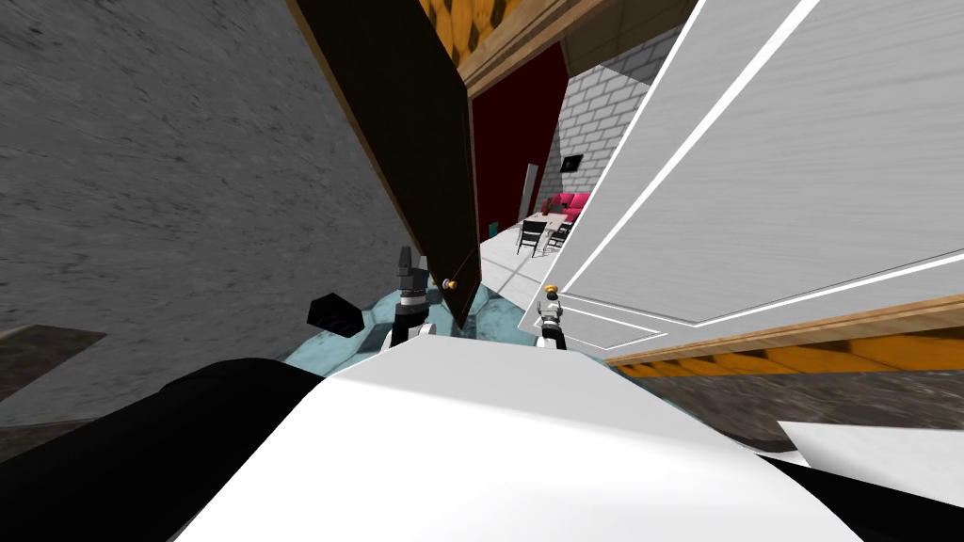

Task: Pull the door open

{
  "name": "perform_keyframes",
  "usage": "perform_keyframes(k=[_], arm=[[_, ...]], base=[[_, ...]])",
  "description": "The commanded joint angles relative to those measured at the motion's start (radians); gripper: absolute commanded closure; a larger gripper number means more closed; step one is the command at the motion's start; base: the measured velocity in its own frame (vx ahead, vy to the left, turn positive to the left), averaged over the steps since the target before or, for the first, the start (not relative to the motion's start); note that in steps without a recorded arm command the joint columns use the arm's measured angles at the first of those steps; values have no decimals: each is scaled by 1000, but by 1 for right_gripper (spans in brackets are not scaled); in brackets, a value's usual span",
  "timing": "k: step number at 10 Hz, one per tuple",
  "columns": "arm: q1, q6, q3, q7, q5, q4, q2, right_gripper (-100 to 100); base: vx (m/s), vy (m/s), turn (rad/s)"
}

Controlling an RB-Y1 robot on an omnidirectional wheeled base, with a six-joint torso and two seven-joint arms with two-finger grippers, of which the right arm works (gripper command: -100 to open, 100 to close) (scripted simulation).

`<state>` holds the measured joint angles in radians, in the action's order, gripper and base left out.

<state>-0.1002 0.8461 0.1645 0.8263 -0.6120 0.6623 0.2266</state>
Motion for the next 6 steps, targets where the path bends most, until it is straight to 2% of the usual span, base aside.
perform_keyframes(k=[1, 2, 4, 5, 6], arm=[[5, 0, 9, 50, -23, 9, 2, -100], [5, 0, 9, 55, -23, 9, 2, -100], [11, 2, 25, 121, -60, 22, 5, -100], [11, 2, 25, 136, -60, 22, 5, -100], [14, 2, 32, 173, -78, 28, 6, -100]], base=[[-58, -18, 49], [-51, -18, 30], [-72, -24, 77], [-61, -18, 26], [-58, -14, 33]])
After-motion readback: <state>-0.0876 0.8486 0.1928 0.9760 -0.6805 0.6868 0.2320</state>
